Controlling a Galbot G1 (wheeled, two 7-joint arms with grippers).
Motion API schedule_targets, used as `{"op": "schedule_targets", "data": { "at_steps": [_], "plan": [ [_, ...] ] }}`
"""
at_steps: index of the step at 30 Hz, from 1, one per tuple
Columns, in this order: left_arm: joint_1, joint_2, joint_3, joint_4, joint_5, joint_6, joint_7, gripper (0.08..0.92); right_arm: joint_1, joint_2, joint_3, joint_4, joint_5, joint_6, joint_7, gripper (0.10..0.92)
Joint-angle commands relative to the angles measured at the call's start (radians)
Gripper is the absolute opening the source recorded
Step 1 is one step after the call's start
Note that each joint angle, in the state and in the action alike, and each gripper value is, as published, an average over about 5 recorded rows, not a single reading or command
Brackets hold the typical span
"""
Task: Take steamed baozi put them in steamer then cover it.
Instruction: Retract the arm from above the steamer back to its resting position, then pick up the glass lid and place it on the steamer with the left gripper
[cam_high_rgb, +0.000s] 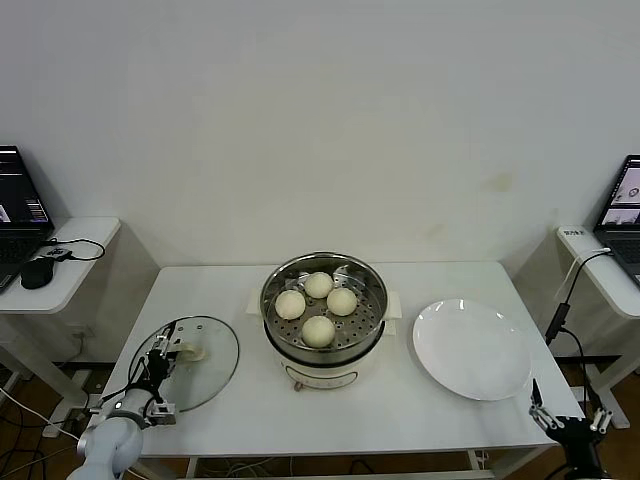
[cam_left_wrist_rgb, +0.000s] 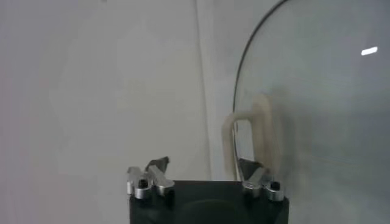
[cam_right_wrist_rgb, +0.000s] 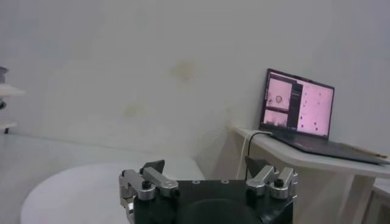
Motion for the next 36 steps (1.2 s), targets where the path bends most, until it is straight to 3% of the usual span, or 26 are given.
{"op": "schedule_targets", "data": {
  "at_steps": [1, 10, 16, 23, 30, 36],
  "plan": [
    [-0.019, -0.001, 0.005, 0.053, -0.003, 0.000, -0.002, 0.558, -0.001, 0.001, -0.001, -0.002, -0.003, 0.000, -0.001, 0.823],
    [-0.009, -0.004, -0.005, 0.049, -0.035, -0.019, -0.040, 0.298, -0.001, 0.001, -0.017, -0.002, -0.012, -0.001, -0.003, 0.823],
    [0.047, 0.007, -0.037, -0.075, -0.050, -0.014, -0.080, 0.157, -0.001, -0.003, -0.024, 0.000, -0.020, 0.003, -0.005, 0.823],
    [0.155, 0.055, -0.088, -0.316, -0.128, 0.067, -0.039, 0.149, -0.003, -0.012, -0.045, 0.002, -0.041, 0.013, -0.004, 0.823],
    [0.284, 0.133, -0.142, -0.627, -0.289, 0.238, 0.096, 0.149, -0.005, -0.011, -0.070, 0.009, -0.071, 0.026, -0.003, 0.823],
    [0.296, 0.183, -0.109, -0.822, -0.372, 0.383, 0.186, 0.149, -0.015, -0.007, -0.092, 0.009, -0.113, 0.046, 0.001, 0.823]
  ]
}}
